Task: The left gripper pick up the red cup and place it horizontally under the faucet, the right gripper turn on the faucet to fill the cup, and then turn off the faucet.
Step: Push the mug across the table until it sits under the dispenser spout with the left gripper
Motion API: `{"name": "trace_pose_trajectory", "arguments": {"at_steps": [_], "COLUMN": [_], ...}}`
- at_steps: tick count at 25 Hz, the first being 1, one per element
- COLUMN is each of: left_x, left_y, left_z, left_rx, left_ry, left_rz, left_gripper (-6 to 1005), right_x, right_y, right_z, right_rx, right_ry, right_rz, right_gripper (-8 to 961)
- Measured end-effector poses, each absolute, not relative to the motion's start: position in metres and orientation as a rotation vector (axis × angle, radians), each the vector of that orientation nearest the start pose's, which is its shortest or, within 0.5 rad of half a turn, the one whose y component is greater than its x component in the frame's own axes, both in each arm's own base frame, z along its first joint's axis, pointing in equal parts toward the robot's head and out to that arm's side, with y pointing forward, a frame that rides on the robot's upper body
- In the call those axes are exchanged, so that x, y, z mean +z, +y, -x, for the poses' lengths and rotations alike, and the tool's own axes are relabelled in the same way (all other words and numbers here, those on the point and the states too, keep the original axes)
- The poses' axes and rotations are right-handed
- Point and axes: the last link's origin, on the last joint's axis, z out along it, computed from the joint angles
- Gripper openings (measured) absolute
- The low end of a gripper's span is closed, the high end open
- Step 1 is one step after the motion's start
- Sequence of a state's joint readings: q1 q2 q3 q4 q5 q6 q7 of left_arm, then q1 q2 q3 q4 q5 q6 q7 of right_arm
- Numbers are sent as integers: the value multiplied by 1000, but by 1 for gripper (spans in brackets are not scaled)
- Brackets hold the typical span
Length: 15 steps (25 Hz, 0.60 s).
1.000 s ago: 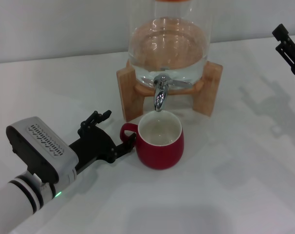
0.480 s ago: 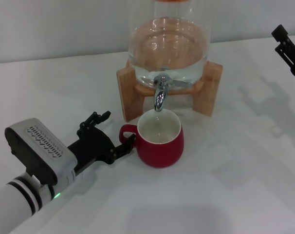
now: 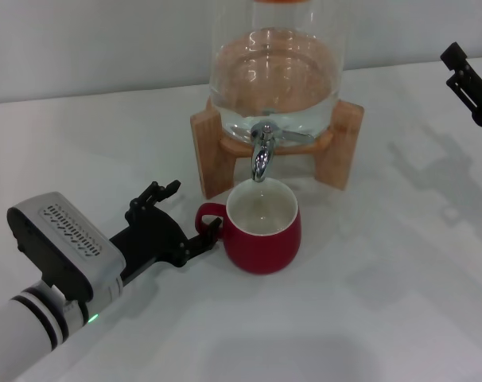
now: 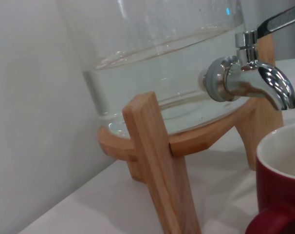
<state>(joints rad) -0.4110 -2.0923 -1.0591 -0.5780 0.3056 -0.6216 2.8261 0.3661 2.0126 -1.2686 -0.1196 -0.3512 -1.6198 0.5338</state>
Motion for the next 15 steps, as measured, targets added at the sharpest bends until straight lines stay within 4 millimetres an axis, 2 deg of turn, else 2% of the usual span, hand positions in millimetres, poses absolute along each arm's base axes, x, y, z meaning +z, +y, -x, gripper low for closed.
{"name": "trace_pose_trajectory", "arguments": {"at_steps": [15], "left_x": [-121], "left_y": [328], "left_z": [239], "left_rx": [-447], "left_ry": [-159], "left_rz": [2370], "left_gripper": [875], "right_x": [52], "right_y": [297], "right_z": [-312], "right_rx": [1149], "right_ry": [329], "right_rz": [1638], "right_gripper": [777]}}
